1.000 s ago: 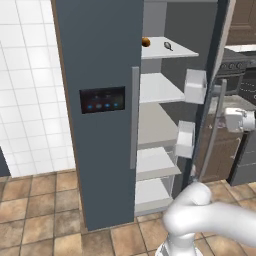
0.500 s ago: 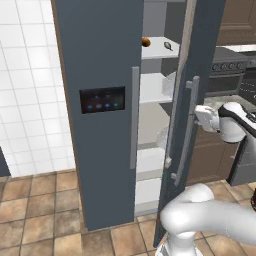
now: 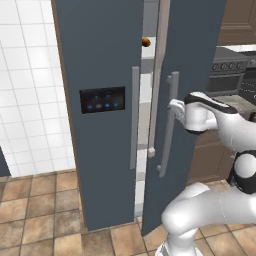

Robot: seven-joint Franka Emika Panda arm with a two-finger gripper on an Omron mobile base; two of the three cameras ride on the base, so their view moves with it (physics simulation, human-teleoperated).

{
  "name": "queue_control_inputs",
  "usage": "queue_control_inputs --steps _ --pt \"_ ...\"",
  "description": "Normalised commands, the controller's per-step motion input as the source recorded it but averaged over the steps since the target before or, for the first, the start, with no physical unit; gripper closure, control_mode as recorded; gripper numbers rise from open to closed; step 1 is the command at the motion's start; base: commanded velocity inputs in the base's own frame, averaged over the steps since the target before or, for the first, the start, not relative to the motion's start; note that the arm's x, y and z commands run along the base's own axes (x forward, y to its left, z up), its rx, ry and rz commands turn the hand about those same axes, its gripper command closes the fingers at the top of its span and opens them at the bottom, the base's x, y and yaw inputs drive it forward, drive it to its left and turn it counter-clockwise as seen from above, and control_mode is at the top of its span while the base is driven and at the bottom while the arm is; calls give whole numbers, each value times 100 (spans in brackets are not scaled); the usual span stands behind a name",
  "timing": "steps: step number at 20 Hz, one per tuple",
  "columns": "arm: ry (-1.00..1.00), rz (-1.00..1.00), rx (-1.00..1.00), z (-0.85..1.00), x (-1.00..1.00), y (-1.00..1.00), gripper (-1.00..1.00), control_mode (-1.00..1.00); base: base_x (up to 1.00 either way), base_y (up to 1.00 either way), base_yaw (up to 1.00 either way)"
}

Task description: Pick up the frozen fish from the freezer, place it on any shelf in the fridge, and close the fridge and freezer doors when done.

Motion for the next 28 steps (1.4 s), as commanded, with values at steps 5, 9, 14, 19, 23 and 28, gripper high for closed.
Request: queue_control_inputs --steps 5,9,14,19,23,28 --pt "0 -9 11 11 61 0 -100 -100 0 0 0" --pt "0 -4 13 2 77 0 -100 -100 0 0 0" --pt "0 -2 14 1 91 0 -100 -100 0 0 0" --pt "3 -1 0 0 83 0 -100 -100 0 0 0" --pt "1 0 0 0 4 0 -100 -100 0 0 0" --pt "0 0 0 0 0 0 -100 -100 0 0 0"
